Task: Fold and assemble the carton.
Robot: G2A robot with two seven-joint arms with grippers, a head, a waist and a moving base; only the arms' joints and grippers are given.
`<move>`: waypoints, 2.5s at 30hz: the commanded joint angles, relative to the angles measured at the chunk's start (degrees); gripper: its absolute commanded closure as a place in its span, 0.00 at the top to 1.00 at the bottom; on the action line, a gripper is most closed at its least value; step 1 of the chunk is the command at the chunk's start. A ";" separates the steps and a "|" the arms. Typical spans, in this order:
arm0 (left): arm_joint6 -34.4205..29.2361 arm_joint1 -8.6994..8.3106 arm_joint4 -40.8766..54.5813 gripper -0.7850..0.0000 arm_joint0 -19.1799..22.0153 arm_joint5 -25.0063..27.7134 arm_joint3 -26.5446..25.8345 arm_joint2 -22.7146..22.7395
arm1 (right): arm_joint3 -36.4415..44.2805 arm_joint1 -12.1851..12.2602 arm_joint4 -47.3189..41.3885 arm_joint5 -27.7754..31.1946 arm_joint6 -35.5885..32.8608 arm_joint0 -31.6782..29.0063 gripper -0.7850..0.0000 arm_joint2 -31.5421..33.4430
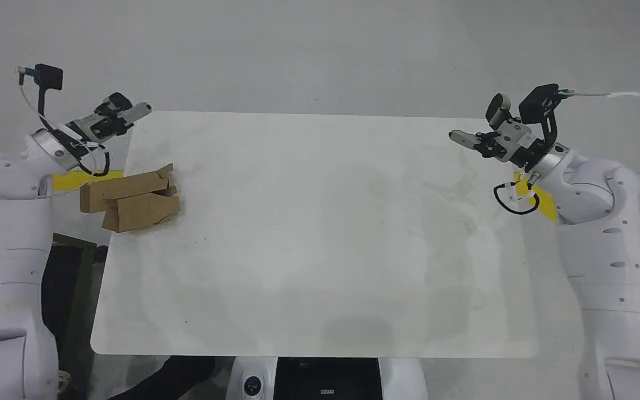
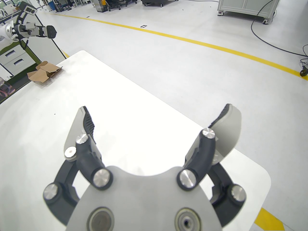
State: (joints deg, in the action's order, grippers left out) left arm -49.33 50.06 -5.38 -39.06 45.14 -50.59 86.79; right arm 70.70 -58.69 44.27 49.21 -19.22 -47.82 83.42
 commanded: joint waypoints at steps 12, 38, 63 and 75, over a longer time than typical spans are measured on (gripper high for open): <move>-2.76 -2.18 -1.34 1.00 5.31 1.53 15.03 1.48 | 0.00 0.00 0.00 0.00 0.00 0.00 1.00 0.00; 2.44 -6.66 -25.97 1.00 10.32 1.63 33.44 -3.21 | 0.00 0.00 0.00 0.00 0.00 0.00 1.00 0.00; -0.94 -6.86 -25.60 0.23 11.31 2.01 36.67 -6.23 | 0.00 0.00 0.00 0.00 0.00 0.00 1.00 0.00; -0.22 -7.04 -21.85 0.00 11.99 4.27 37.18 -5.96 | 0.00 0.00 0.00 0.00 0.00 0.00 1.00 0.00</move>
State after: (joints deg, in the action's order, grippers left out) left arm -49.52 43.05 -28.27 -27.19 48.76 -13.48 80.55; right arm 70.70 -58.69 44.27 49.21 -19.22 -47.82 83.42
